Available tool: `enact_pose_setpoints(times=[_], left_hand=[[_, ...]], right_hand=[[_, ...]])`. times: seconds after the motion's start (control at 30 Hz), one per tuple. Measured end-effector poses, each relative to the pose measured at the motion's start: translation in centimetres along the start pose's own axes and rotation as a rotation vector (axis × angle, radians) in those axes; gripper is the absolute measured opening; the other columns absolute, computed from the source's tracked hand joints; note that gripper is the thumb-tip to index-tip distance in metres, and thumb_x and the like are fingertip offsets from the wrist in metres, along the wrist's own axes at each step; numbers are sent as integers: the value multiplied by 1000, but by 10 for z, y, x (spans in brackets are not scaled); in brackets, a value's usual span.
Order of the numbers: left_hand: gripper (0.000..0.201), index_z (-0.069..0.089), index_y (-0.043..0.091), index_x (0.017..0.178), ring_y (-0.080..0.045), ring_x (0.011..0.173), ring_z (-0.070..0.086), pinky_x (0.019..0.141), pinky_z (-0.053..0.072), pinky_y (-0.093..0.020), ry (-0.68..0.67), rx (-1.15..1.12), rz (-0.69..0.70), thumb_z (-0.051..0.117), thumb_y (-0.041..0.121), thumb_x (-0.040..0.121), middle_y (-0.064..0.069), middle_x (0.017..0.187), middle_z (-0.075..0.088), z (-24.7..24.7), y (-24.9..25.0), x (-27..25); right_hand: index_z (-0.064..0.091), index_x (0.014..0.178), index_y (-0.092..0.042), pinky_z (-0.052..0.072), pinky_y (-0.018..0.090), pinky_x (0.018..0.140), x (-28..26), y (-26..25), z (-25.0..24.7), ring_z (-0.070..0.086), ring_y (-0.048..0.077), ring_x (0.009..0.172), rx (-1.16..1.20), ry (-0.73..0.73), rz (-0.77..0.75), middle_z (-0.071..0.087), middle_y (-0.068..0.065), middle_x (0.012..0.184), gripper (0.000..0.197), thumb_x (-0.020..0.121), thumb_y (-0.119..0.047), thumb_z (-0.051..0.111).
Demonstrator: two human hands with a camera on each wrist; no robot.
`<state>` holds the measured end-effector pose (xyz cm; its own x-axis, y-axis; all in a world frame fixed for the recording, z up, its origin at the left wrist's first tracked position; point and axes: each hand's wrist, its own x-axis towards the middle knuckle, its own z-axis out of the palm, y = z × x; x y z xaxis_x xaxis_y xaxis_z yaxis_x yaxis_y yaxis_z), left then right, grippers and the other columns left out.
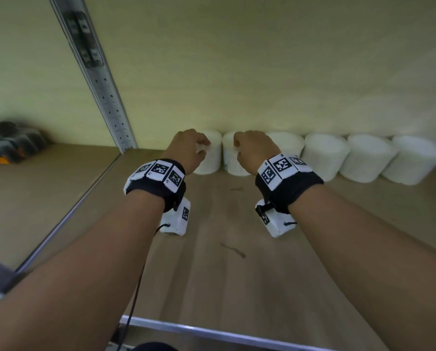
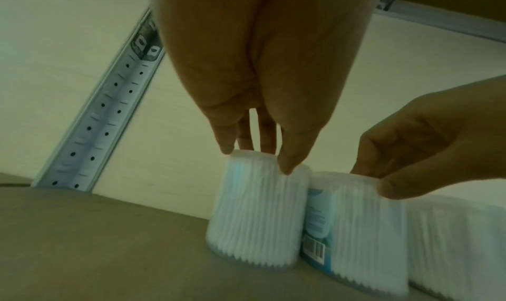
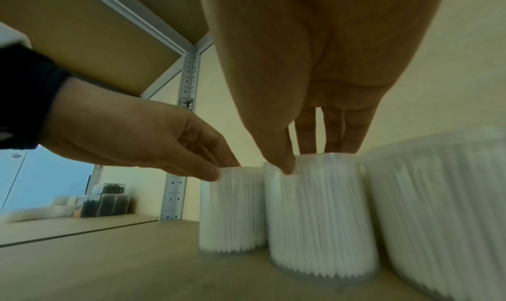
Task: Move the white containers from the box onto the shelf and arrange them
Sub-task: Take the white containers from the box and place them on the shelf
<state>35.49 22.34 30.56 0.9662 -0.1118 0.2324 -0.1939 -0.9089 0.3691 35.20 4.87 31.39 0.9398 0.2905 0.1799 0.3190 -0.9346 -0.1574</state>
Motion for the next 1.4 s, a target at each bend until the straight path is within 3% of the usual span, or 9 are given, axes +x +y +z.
enact_pose_setpoints(times=[0.17, 0.37, 0.5, 0.63, 0.73, 0.87, 0.93, 1.27, 1.4], left_hand=[[29, 61, 13, 120, -28, 118, 51, 96, 38, -30, -6, 0, 30, 54, 12, 92, -10, 125, 56, 3, 4, 7], [50, 45, 12, 137, -25, 130, 43, 105, 32, -30, -111, -7, 14, 60, 18, 89, -9, 141, 44, -3, 7, -6], [48, 46, 11, 135, -26, 127, 44, 103, 34, -29, -50, -70, 7, 59, 17, 89, -11, 138, 44, -14, 19, -29], [45, 49, 12, 132, -26, 124, 46, 101, 37, -30, -93, -33, 12, 59, 20, 89, -11, 133, 48, -31, 41, -66], [47, 50, 14, 133, -24, 124, 48, 101, 41, -30, -136, -4, 13, 59, 22, 88, -10, 135, 48, -44, 61, -99], [45, 54, 14, 129, -22, 119, 53, 97, 42, -28, -153, -17, 36, 61, 22, 86, -8, 131, 53, -55, 85, -151], [45, 54, 15, 129, -21, 116, 55, 94, 43, -27, -189, -32, 39, 63, 24, 86, -6, 129, 56, -56, 95, -179], [38, 57, 17, 121, -18, 108, 54, 82, 38, -23, -326, -56, 77, 63, 31, 87, -1, 122, 58, -27, 109, -293], [32, 60, 18, 112, -20, 102, 59, 87, 46, -28, -404, -66, 79, 66, 30, 83, -2, 114, 61, -5, 110, -319]], right_hand=[[53, 120, -3, 48, 43, 90, 1, 6, 0, 52, 32, 108, 41, -6, 34, 59, 16, 116, 31, 91, 1, 41], [44, 136, -9, 35, 29, 98, -18, 13, -5, 42, 26, 126, 143, -45, 4, 48, 11, 137, 44, 92, -11, 50], [44, 135, -13, 42, 36, 99, -45, 13, -19, 43, 28, 123, 198, -32, 6, 45, 9, 135, 46, 91, -20, 55], [52, 127, -14, 44, 34, 96, -87, 10, -36, 50, 27, 116, 214, -40, 18, 51, 10, 125, 40, 88, -22, 57], [55, 125, -14, 44, 31, 98, -124, 6, -48, 52, 25, 117, 226, -56, 33, 52, 10, 127, 41, 86, -23, 59], [56, 126, -16, 45, 36, 101, -175, -5, -61, 52, 25, 120, 193, -72, 50, 53, 8, 131, 43, 85, -25, 60], [56, 125, -16, 44, 32, 100, -201, -11, -63, 52, 24, 120, 172, -63, 50, 55, 8, 130, 42, 85, -25, 61], [57, 120, -21, 46, 35, 96, -317, -22, -40, 52, 22, 116, 179, -119, 135, 58, 3, 121, 37, 83, -25, 59], [58, 113, -20, 46, 34, 94, -353, -24, -16, 54, 21, 110, 192, -155, 132, 57, 2, 116, 30, 85, -27, 61]])
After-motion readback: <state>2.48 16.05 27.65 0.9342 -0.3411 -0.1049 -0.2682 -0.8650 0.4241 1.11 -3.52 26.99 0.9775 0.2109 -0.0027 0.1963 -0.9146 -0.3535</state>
